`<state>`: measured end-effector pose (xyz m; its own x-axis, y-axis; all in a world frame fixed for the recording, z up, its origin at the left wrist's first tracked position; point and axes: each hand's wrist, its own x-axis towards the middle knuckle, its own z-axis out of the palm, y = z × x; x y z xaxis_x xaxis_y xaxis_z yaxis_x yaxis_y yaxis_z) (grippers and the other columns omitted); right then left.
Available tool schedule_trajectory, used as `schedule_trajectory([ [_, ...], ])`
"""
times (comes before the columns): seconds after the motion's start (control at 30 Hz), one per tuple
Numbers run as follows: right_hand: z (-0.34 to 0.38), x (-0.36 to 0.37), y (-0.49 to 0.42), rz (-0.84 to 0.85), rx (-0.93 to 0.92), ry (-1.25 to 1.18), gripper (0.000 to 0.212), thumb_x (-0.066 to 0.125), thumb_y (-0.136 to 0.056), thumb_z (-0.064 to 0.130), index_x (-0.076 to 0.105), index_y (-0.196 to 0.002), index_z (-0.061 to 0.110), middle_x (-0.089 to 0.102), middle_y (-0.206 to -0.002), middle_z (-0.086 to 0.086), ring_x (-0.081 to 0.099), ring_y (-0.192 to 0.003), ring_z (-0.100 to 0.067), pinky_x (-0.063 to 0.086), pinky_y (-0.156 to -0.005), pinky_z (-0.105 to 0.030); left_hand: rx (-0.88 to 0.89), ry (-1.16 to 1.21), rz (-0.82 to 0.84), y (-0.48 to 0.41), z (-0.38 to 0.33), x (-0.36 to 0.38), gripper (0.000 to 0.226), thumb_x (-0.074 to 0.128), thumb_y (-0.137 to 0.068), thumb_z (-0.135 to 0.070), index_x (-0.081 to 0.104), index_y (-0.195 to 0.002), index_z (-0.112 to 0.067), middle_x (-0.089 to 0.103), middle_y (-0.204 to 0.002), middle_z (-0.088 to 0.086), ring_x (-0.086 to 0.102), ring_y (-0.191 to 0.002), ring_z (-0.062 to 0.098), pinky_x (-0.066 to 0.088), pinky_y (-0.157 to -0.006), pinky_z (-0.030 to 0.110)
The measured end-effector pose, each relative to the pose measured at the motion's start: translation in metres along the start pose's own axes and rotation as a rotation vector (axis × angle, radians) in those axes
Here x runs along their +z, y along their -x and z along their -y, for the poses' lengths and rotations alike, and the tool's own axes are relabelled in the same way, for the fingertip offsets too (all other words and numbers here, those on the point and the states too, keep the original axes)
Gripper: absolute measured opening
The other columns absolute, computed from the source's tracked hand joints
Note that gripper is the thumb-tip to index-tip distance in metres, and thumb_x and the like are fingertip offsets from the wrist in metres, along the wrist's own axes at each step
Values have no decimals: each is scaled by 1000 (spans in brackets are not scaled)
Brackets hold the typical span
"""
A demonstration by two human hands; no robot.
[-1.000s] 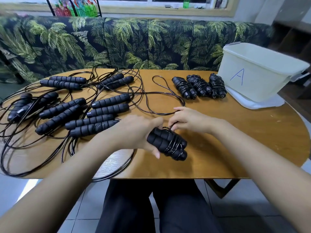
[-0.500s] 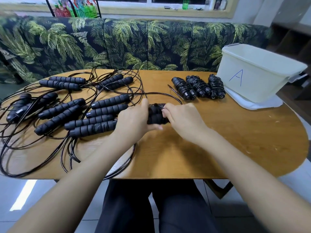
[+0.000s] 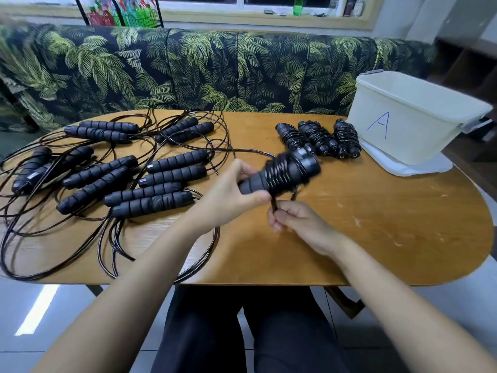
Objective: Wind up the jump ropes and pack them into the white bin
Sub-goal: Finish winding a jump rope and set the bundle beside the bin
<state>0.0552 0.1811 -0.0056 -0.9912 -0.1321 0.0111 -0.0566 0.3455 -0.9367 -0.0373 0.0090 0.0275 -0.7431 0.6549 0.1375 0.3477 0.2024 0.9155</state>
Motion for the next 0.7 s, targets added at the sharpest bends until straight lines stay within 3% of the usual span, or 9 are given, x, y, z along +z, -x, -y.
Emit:
schedule_trajectory([
  [0.1,10,-32,-5,52,182,180,22,46,-96,-6,61,-89,9,55,-78,4,51,-70,-3,50,-79,-25,99,-150,248,10,-10,1,62,79,-55,-52,43,-96,-22,66,-92,-1,59,-78,12,48,-74,30],
  [0.17,20,-48,-21,179,98,437,27,51,-93,0,57,-72,16,54,-78,1,52,-73,-11,47,-80,-27,154,-465,304,13,-18,-4,72,82,-55,-61,42,-101,-22,62,-83,-4,56,-74,17,44,-69,30],
  [0.27,35,-50,-43,393,34,803,26,55,-94,17,60,-73,31,63,-83,-2,55,-93,-17,29,-109,-37,274,-985,282,11,-32,-4,82,69,-57,-75,38,-110,-21,54,-70,-8,54,-68,21,38,-57,31],
  [0.33,46,-53,-52,406,-59,1018,33,52,-97,19,50,-71,40,62,-80,5,55,-89,-7,16,-117,-38,391,-1189,230,9,-35,-3,86,59,-57,-83,29,-112,-25,59,-78,-4,58,-72,25,43,-59,34],
  [0.4,59,-58,-58,386,-105,1167,36,51,-98,23,45,-67,38,54,-70,15,50,-77,3,10,-119,-34,448,-1321,202,7,-33,-3,90,54,-58,-85,22,-118,-27,62,-86,-1,61,-78,26,45,-59,34],
  [0.5,72,-62,-59,320,-127,1277,24,45,-100,39,62,-84,34,52,-70,24,51,-83,-2,14,-116,-32,424,-1486,169,8,-28,1,89,51,-60,-84,28,-119,-21,58,-90,-3,59,-82,22,36,-54,31],
  [0.6,78,-57,-53,121,-153,1354,32,35,-102,42,57,-88,25,47,-63,18,51,-75,-12,28,-104,-33,371,-1403,-27,7,-18,0,85,48,-55,-86,38,-100,-15,58,-78,-1,62,-72,25,24,-44,28],
  [0.7,75,-36,-40,-139,-178,1385,32,30,-105,37,51,-90,18,55,-63,4,53,-64,-28,40,-83,-39,294,-1283,-221,-1,-13,-3,81,35,-54,-87,35,-90,-15,60,-71,1,64,-63,27,16,-40,25],
])
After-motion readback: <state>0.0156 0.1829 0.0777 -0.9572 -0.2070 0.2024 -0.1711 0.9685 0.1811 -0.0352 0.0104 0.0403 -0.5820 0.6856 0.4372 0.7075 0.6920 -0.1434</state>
